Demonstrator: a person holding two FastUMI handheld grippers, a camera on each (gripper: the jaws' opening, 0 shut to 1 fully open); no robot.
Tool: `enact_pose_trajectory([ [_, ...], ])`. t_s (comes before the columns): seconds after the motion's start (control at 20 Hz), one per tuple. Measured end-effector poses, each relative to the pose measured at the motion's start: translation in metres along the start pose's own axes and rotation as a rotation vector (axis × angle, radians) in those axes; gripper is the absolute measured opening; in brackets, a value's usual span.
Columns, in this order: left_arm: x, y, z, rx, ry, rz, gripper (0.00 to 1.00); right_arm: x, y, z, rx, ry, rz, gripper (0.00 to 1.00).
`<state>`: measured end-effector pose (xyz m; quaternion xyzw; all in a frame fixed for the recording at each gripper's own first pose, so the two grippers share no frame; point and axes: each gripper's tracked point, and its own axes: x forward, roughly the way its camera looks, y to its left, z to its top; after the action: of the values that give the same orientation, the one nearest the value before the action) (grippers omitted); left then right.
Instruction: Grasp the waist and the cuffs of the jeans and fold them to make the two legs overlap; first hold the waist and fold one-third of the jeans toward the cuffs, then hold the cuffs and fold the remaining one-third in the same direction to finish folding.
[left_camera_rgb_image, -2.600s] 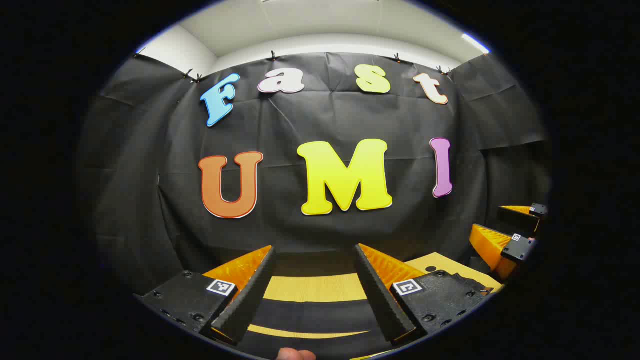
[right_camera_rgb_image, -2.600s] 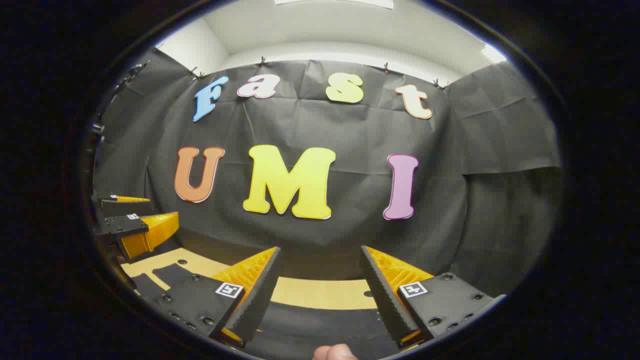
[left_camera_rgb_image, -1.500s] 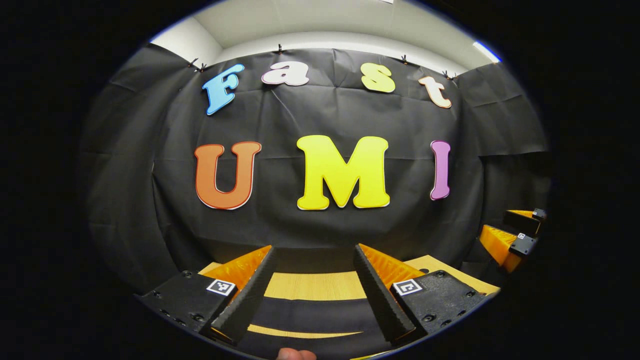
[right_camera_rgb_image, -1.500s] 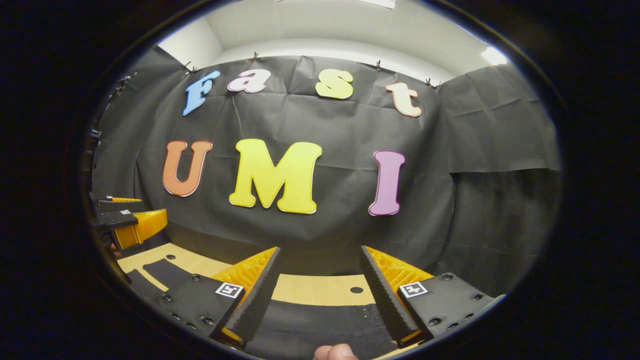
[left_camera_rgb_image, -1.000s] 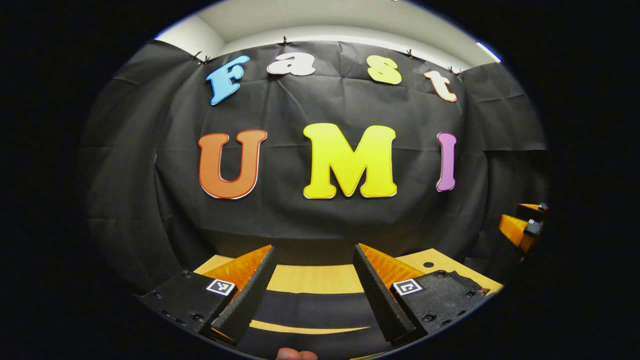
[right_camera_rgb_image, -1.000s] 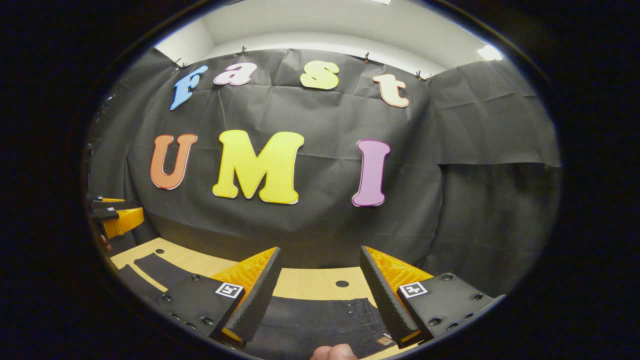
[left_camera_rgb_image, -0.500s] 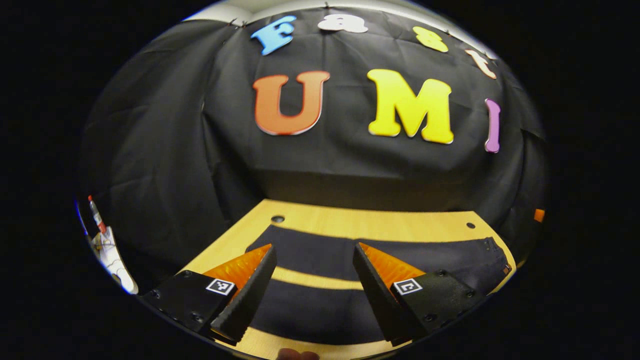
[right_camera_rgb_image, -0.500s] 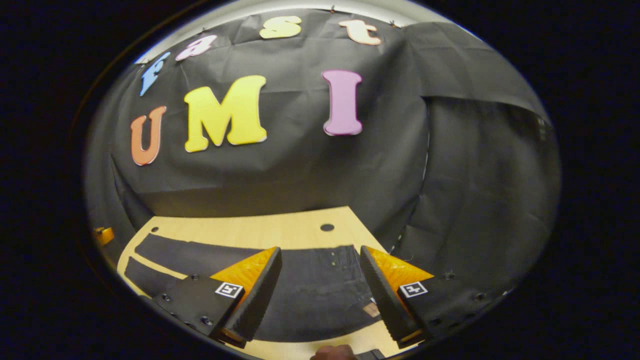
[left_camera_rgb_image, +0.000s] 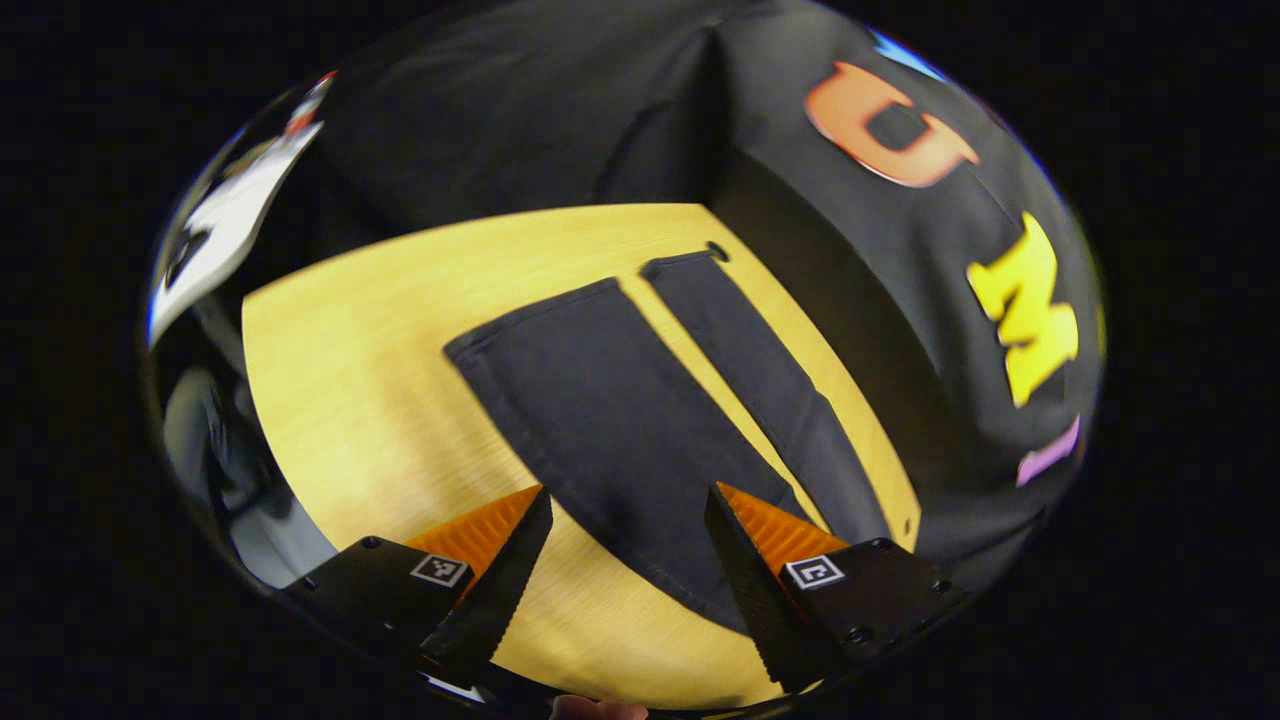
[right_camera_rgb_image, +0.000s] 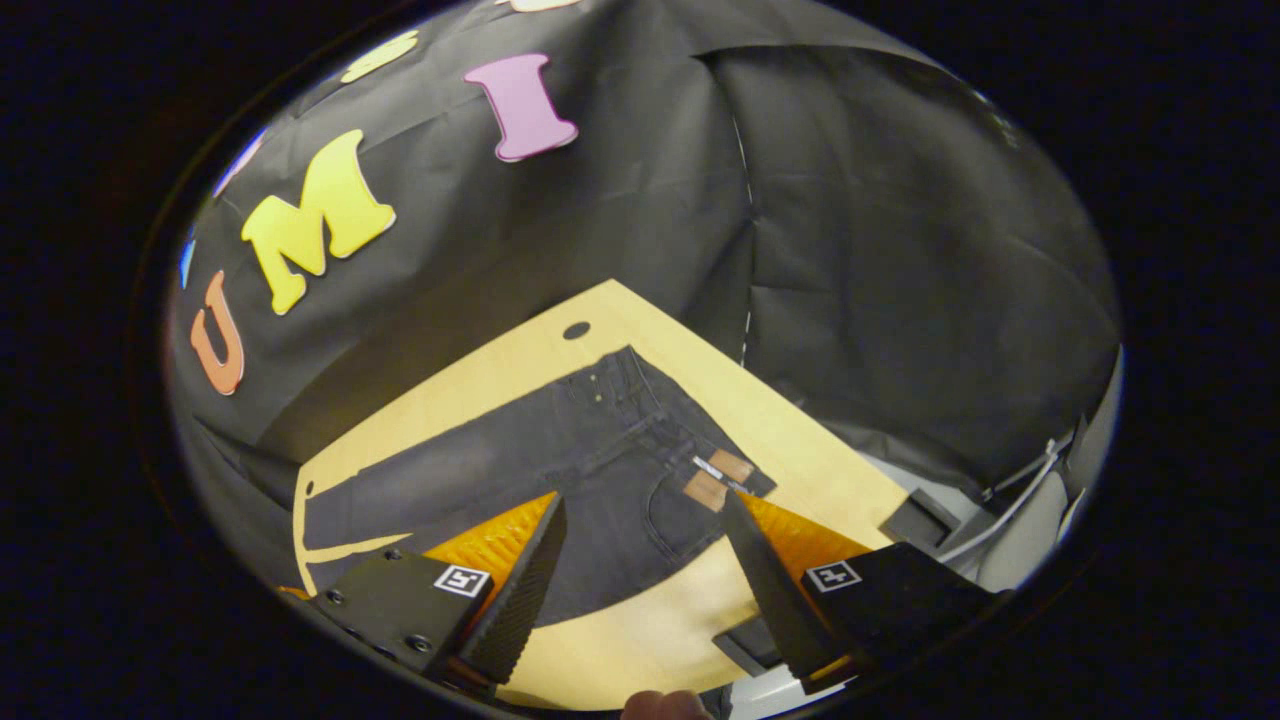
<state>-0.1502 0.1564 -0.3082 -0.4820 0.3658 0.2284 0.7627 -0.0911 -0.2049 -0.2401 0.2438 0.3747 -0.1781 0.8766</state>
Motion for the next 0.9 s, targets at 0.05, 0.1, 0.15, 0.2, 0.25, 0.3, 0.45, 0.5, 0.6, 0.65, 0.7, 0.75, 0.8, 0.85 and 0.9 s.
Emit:
enact_pose_trajectory([
  [0.05,0.004,-0.001,-0.004,-0.095,0.033,-0.003,0.99,0.001,0.0,-0.007,0.026,0.021,-0.001,0.93],
  [0.1,0.008,-0.003,-0.008,-0.186,0.067,0.0,0.99,0.001,-0.003,-0.011,0.051,0.036,-0.004,0.98],
  [0.15,0.011,-0.007,-0.011,-0.269,0.088,0.002,0.99,0.0,-0.004,-0.013,0.071,0.046,-0.008,0.98],
  [0.2,0.014,-0.011,-0.011,-0.335,0.097,0.008,0.99,-0.002,-0.005,-0.013,0.082,0.05,-0.01,0.98],
  [0.25,0.017,-0.017,-0.01,-0.374,0.096,0.007,0.99,-0.004,-0.007,-0.014,0.084,0.051,-0.012,0.98],
  [0.3,0.018,-0.022,-0.009,-0.386,0.092,0.015,0.99,-0.003,-0.006,-0.014,0.082,0.049,-0.014,0.93],
  [0.45,0.04,-0.047,0.029,-0.363,0.074,-0.012,0.99,-0.002,-0.009,-0.016,0.077,0.048,-0.015,0.93],
  [0.5,0.051,-0.05,0.035,-0.352,0.069,-0.02,0.99,-0.003,-0.008,-0.017,0.08,0.053,-0.016,0.93],
  [0.6,0.063,-0.06,0.055,-0.347,0.059,-0.046,1.0,-0.005,-0.005,-0.018,0.095,0.066,-0.017,0.98],
  [0.65,0.072,-0.073,0.06,-0.345,0.055,-0.062,1.0,-0.007,-0.004,-0.02,0.102,0.075,-0.018,0.93],
  [0.7,0.073,-0.074,0.048,-0.34,0.05,-0.077,1.0,-0.006,-0.004,-0.022,0.11,0.08,-0.017,0.93],
  [0.75,0.072,-0.073,0.041,-0.332,0.048,-0.093,0.99,-0.002,-0.006,-0.029,0.121,0.086,-0.016,0.93],
  [0.8,0.075,-0.076,0.041,-0.326,0.045,-0.11,0.99,0.0,-0.005,-0.03,0.133,0.088,-0.011,0.98],
  [0.85,0.077,-0.078,0.039,-0.327,0.041,-0.129,0.99,0.002,-0.005,-0.03,0.148,0.095,-0.004,0.98],
  [0.9,0.083,-0.082,0.042,-0.334,0.037,-0.142,1.0,0.006,-0.003,-0.031,0.172,0.105,0.009,0.98],
])
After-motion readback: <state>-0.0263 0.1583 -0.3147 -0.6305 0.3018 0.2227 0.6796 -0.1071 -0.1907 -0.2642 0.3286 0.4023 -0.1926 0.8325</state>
